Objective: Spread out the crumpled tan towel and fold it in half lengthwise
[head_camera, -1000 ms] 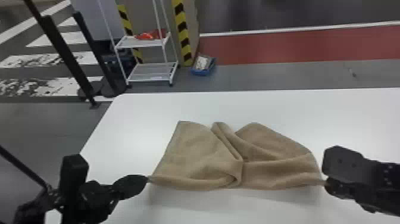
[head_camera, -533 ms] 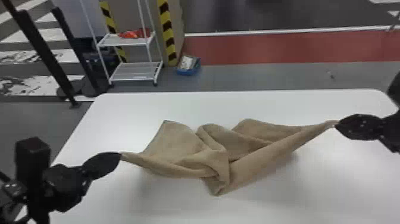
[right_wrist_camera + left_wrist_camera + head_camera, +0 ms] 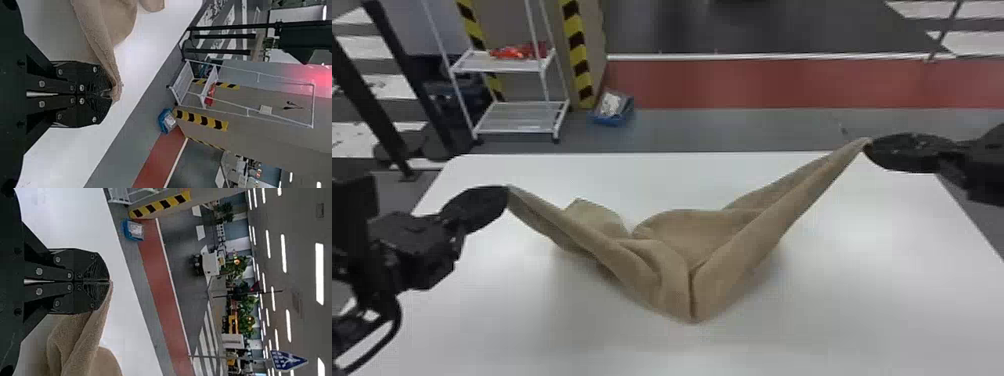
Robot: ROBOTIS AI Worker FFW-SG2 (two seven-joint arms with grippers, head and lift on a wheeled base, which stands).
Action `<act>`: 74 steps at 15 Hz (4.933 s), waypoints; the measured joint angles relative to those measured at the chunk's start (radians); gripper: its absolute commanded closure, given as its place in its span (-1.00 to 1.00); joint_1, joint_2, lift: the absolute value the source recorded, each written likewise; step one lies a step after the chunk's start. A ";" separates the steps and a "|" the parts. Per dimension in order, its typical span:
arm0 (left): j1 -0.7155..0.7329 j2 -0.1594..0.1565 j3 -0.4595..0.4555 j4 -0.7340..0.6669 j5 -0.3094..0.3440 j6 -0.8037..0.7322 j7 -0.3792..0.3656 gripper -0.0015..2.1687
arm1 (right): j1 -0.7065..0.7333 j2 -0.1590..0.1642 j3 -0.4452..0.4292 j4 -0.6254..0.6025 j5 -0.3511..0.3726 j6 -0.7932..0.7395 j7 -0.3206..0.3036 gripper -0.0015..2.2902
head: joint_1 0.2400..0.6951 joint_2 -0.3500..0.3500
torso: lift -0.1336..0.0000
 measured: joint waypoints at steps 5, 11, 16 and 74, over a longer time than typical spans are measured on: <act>-0.283 0.000 -0.013 0.127 -0.052 0.196 0.046 0.82 | -0.139 0.000 0.017 0.133 0.026 0.091 -0.135 0.22 | 0.49 0.10 | -0.85; -0.646 0.000 -0.032 0.493 -0.154 0.206 0.085 0.82 | -0.404 -0.008 0.059 0.450 0.094 0.093 -0.279 0.22 | 0.05 0.03 | -0.85; -0.884 0.000 -0.063 0.788 -0.180 0.156 0.161 0.82 | -0.612 -0.011 0.105 0.695 0.107 0.039 -0.429 0.22 | -0.32 -0.03 | -0.85; -0.531 0.117 -0.110 0.840 -0.648 -0.325 -0.396 0.82 | -0.146 -0.135 -0.209 0.664 0.131 -0.315 0.002 0.22 | 1.00 -0.33 | -0.85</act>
